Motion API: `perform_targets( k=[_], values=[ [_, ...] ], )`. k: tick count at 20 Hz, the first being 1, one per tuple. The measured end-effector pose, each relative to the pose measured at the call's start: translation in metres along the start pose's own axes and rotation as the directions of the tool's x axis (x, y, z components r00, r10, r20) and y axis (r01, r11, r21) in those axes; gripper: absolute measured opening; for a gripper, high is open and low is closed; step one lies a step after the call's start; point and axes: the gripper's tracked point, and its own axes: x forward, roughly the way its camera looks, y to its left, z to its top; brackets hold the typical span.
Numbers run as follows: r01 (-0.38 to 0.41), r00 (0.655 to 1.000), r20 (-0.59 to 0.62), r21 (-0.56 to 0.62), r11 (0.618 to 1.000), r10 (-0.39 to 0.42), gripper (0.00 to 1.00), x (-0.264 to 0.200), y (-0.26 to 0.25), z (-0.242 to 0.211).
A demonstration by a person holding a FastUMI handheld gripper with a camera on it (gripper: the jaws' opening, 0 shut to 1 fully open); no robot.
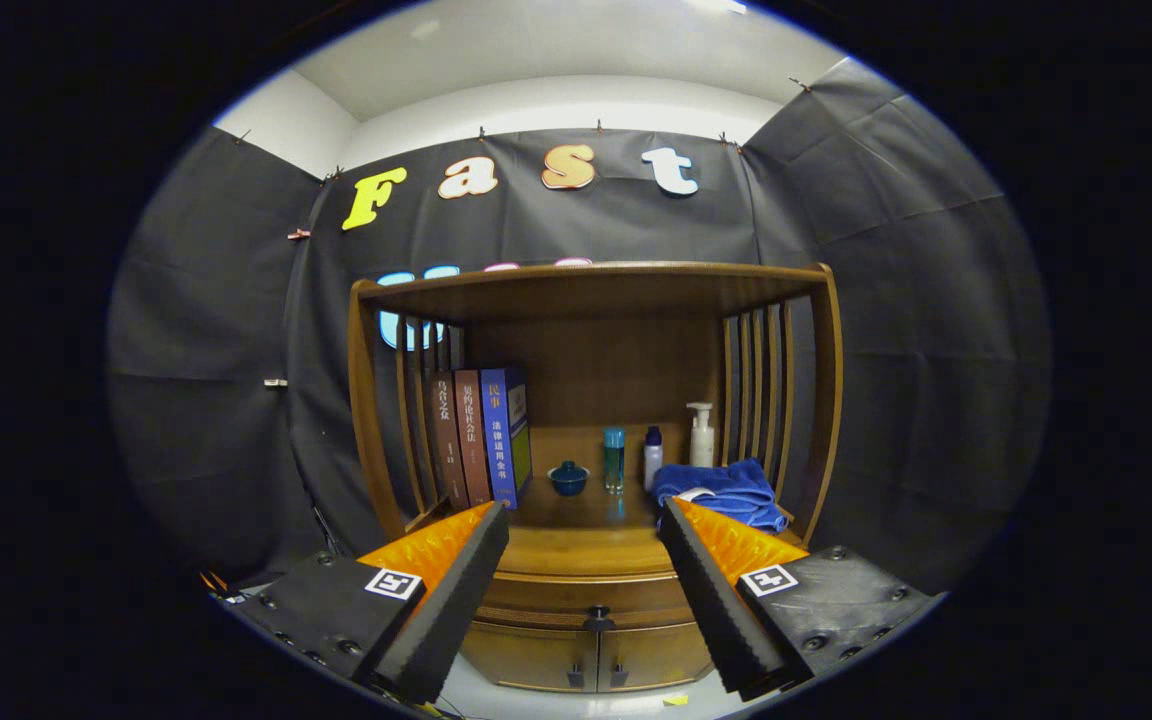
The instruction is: Pull open the drawer, take out the items inside it, and place them on the countertop above the cabinet.
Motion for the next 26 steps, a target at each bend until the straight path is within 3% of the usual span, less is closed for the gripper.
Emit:
perform_targets(
  k=[13, 20, 26],
  values=[
    [0.053, 0.977, -0.211, 0.067, 0.996, -0.038, 1.0, 0.074, -0.019, -0.15],
    [0.071, 0.935, -0.352, 0.063, 0.995, -0.045, 0.97, 0.099, -0.023, -0.235],
    [0.076, 0.909, -0.414, 0.061, 0.995, -0.044, 0.93, 0.112, -0.024, -0.276]
  ],
)
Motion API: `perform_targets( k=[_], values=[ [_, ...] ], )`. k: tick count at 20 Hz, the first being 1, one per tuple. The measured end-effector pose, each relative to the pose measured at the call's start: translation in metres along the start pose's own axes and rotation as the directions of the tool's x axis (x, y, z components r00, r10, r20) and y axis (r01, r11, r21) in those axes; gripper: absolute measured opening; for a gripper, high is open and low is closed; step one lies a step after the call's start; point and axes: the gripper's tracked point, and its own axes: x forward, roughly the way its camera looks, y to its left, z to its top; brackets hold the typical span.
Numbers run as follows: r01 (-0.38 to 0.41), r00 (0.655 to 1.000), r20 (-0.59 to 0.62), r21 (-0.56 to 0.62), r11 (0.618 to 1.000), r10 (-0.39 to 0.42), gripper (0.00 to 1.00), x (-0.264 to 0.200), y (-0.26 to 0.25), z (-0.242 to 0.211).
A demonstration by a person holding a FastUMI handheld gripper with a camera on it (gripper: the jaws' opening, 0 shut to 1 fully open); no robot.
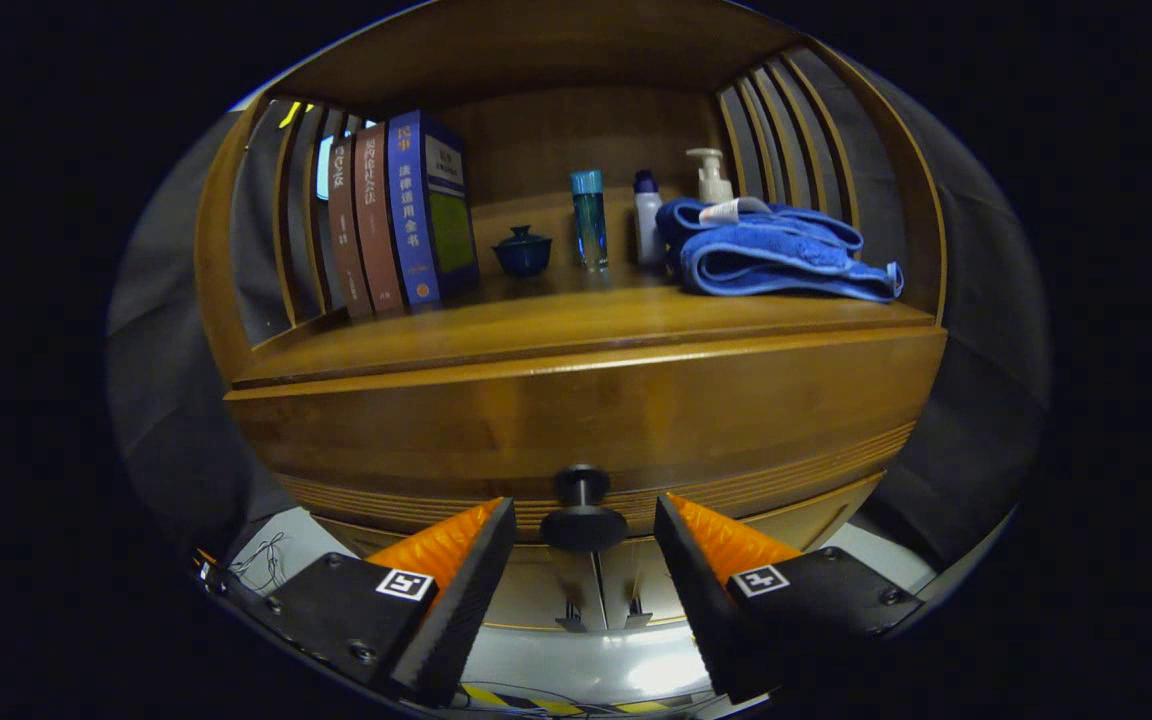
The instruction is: Pull open the drawer, take out the items inside it, and place them on the countertop above the cabinet.
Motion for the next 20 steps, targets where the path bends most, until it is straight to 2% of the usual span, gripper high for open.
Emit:
perform_targets(
  k=[2, 3, 6, 7, 8, 9, 10, 14, 20],
  values=[
    [-0.005, 1.0, -0.006, 0.011, 1.0, 0.005, 0.92, 0.006, 0.001, -0.002],
    [-0.001, 1.0, -0.015, 0.005, 1.0, 0.001, 0.88, 0.009, 0.001, -0.004],
    [-0.005, 1.0, -0.027, -0.005, 1.0, 0.005, 0.53, 0.011, 0.0, -0.007],
    [-0.011, 1.0, -0.022, 0.004, 1.0, 0.011, 0.53, 0.011, 0.0, -0.006],
    [-0.012, 1.0, -0.025, 0.003, 1.0, 0.012, 0.45, 0.009, 0.001, -0.005],
    [-0.012, 0.999, -0.031, -0.006, 1.0, 0.011, 0.45, 0.01, 0.0, -0.007],
    [-0.011, 0.999, -0.035, -0.02, 1.0, 0.01, 0.34, 0.009, -0.001, -0.006],
    [-0.044, 0.998, -0.036, 0.01, 0.999, 0.045, 0.34, 0.007, 0.001, -0.006],
    [-0.055, 0.998, -0.026, -0.026, 0.998, 0.054, 0.34, -0.015, -0.001, -0.013]
  ],
)
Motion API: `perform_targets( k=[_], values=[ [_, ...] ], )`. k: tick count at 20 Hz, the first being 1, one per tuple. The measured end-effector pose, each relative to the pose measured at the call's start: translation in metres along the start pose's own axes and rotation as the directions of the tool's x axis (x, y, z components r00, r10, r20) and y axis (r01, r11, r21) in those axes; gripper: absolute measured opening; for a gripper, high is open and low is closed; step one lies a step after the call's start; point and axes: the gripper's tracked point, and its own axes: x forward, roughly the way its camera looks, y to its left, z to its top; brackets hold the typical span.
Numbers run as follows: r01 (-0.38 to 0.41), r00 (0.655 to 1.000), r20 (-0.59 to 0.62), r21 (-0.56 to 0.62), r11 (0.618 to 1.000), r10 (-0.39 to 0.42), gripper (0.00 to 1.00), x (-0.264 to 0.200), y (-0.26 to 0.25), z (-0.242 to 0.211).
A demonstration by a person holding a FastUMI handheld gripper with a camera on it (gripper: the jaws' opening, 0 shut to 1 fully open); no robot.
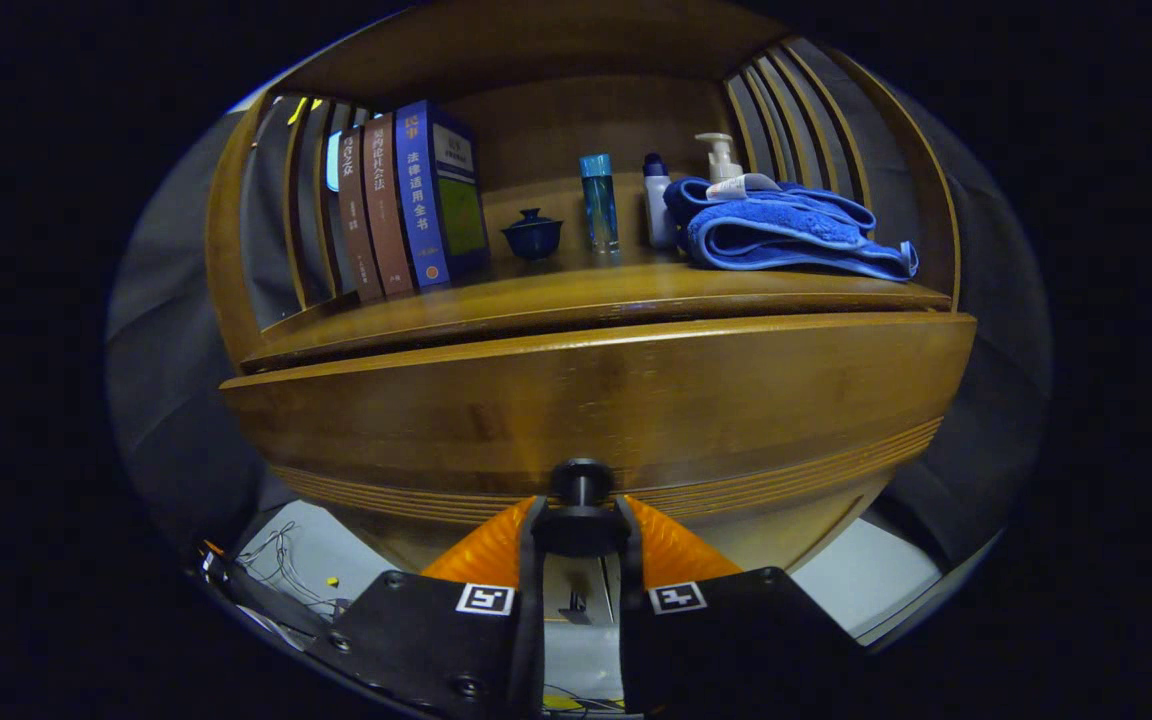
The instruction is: Pull open the drawer, take out the items inside it, and place them on the countertop above the cabinet.
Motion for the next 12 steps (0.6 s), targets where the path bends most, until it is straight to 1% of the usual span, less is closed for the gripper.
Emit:
perform_targets(
  k=[12],
  values=[
    [0.005, 0.998, -0.056, -0.02, 1.0, -0.006, 0.34, -0.081, -0.001, -0.037]
  ],
)
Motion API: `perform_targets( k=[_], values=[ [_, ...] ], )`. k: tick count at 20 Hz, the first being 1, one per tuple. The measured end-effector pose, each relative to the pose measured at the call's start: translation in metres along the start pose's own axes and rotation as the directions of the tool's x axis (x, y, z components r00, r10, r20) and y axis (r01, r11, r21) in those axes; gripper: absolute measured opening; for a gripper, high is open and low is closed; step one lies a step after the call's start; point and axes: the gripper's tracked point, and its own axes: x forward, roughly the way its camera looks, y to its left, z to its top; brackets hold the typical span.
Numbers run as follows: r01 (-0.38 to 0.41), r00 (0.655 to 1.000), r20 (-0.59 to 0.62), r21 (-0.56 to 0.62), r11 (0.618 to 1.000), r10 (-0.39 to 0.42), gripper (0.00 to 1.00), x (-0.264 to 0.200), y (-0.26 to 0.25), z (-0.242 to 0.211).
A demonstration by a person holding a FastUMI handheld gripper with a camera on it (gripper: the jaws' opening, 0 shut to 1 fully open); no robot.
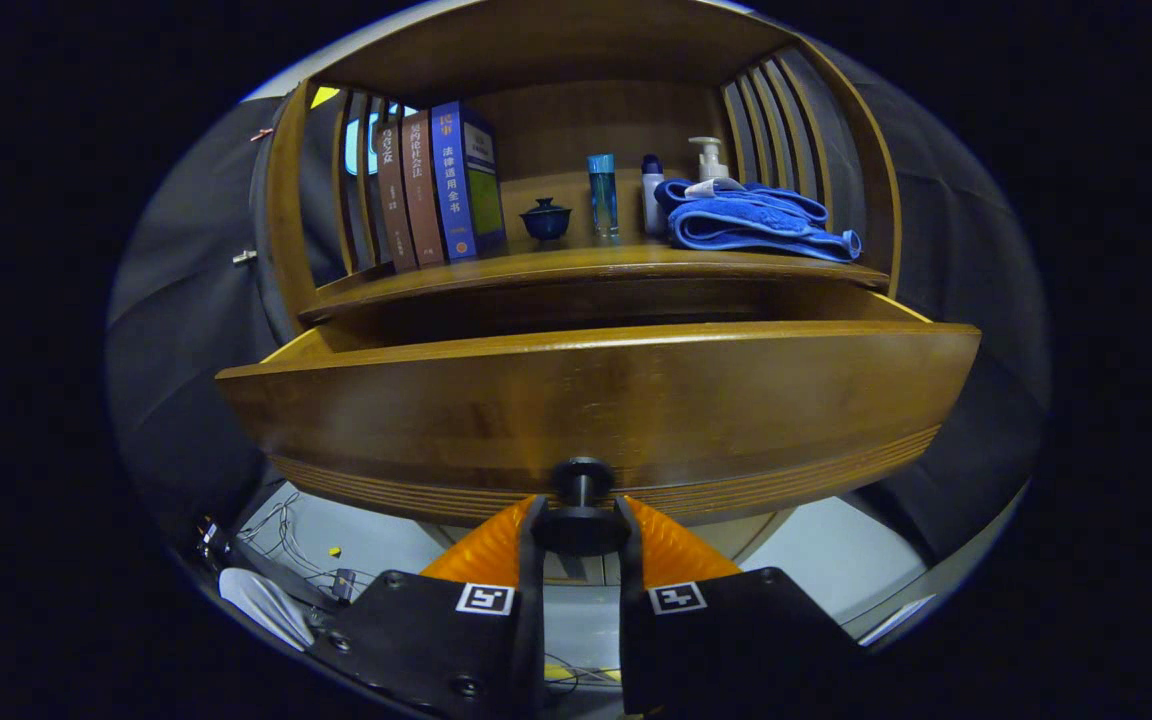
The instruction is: Pull open the drawer, take out the items inside it, and place them on the countertop above the cabinet.
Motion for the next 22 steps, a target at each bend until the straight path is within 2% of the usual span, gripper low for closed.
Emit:
perform_targets(
  k=[9, 19, 21, 22],
  values=[
    [0.019, 0.999, -0.039, 0.006, 1.0, -0.019, 0.34, -0.057, -0.001, -0.033],
    [0.032, 0.995, -0.096, -0.001, 0.999, -0.032, 0.34, -0.066, 0.0, -0.053],
    [0.067, 0.991, -0.115, -0.026, 0.997, -0.07, 0.4, -0.069, -0.004, -0.055],
    [0.078, 0.992, -0.096, -0.049, 0.996, -0.083, 0.47, -0.074, -0.003, -0.05]
  ],
)
